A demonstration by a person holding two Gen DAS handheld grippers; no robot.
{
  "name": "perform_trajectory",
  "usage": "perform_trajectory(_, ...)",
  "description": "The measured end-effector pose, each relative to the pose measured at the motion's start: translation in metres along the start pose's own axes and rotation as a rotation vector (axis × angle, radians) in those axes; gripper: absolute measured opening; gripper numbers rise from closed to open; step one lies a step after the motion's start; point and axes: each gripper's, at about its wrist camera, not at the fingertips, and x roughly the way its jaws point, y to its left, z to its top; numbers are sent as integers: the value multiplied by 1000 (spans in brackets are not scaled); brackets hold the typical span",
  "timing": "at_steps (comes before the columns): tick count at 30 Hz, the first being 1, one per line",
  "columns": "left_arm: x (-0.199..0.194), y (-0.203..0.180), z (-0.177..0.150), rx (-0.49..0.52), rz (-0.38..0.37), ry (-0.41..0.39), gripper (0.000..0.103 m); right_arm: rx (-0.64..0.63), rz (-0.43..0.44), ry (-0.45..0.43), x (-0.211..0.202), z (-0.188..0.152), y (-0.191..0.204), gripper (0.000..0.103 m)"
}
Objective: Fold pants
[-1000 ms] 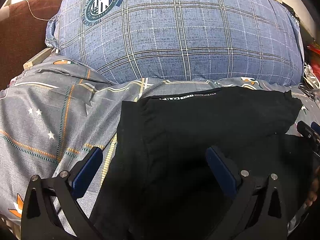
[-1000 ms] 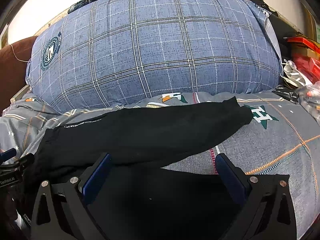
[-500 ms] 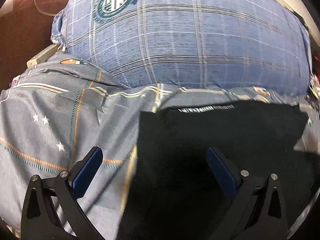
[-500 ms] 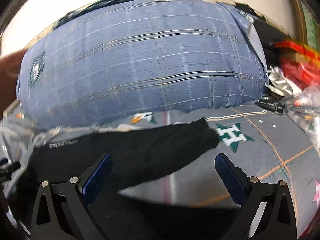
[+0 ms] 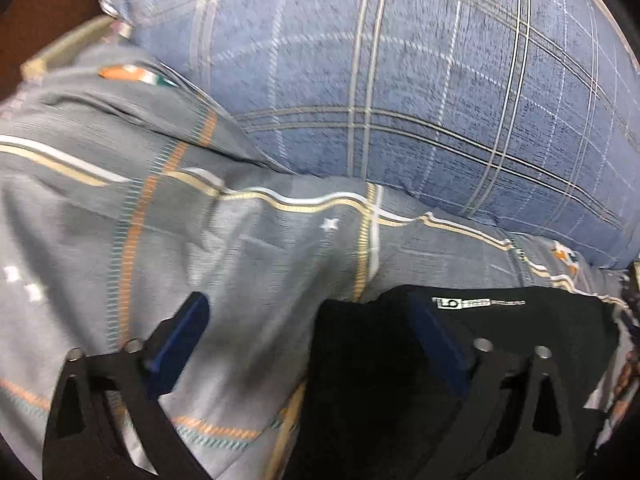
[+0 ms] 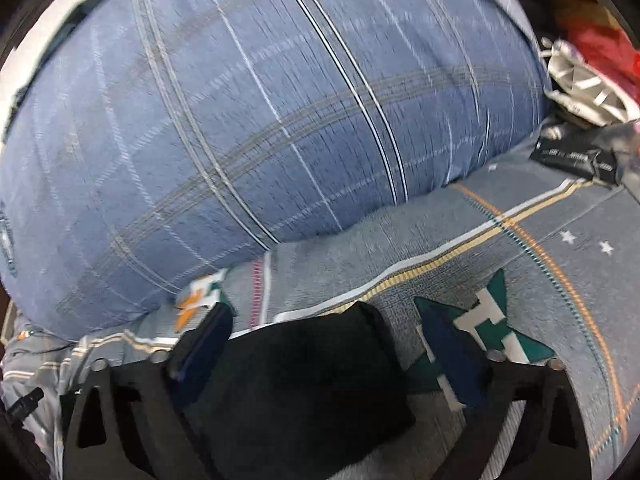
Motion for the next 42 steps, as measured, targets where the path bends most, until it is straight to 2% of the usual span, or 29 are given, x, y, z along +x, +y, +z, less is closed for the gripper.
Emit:
perform_trajectory(2, 8, 0, 4, 11, -32, 22, 86, 5, 6, 27, 10, 2, 0, 82)
perform_trajectory(6, 13, 0, 7, 36, -63, 36, 81, -27, -70, 48, 28, 3, 1, 82)
perform_trajectory(8, 14, 3, 7, 38, -85, 53, 72, -36, -90, 91, 39, -1, 2, 81)
perform_trajectory(10, 16, 6, 10, 29, -99, 68, 64, -82, -114, 72, 40, -2, 9, 79)
perform_trajectory(15, 16, 18, 11, -25, -163, 96, 54, -146, -174, 64, 42, -11, 20, 43)
perform_trajectory(18, 13, 16, 10, -13, -176, 111, 52, -131, -155, 59, 41, -12, 20, 34)
perform_trajectory(25, 19, 8, 0, -1, -145, 174, 52, -119, -145, 55, 39, -15, 18, 33)
perform_trajectory(28, 32, 6, -4, -1, -167, 204, 37, -121, -148, 55, 42, -13, 19, 33)
perform_trajectory(30, 34, 7, -5, -4, -165, 191, 36, -119, -146, 55, 41, -12, 19, 33)
perform_trajectory(32, 37, 7, -5, -11, -183, 183, 30, -117, -143, 55, 41, -12, 17, 33)
perform_trajectory(34, 35, 11, -5, -30, -211, 163, 23, -113, -145, 51, 39, -12, 17, 26)
perform_trajectory(35, 34, 13, -5, -36, -228, 156, 20, -102, -132, 46, 37, -11, 17, 20)
perform_trajectory(36, 33, 13, -6, -35, -234, 154, 19, -91, -112, 39, 36, -11, 16, 18)
perform_trajectory(42, 5, 24, -8, -44, -312, 102, 12, -113, -86, -41, 14, -6, 29, 16)
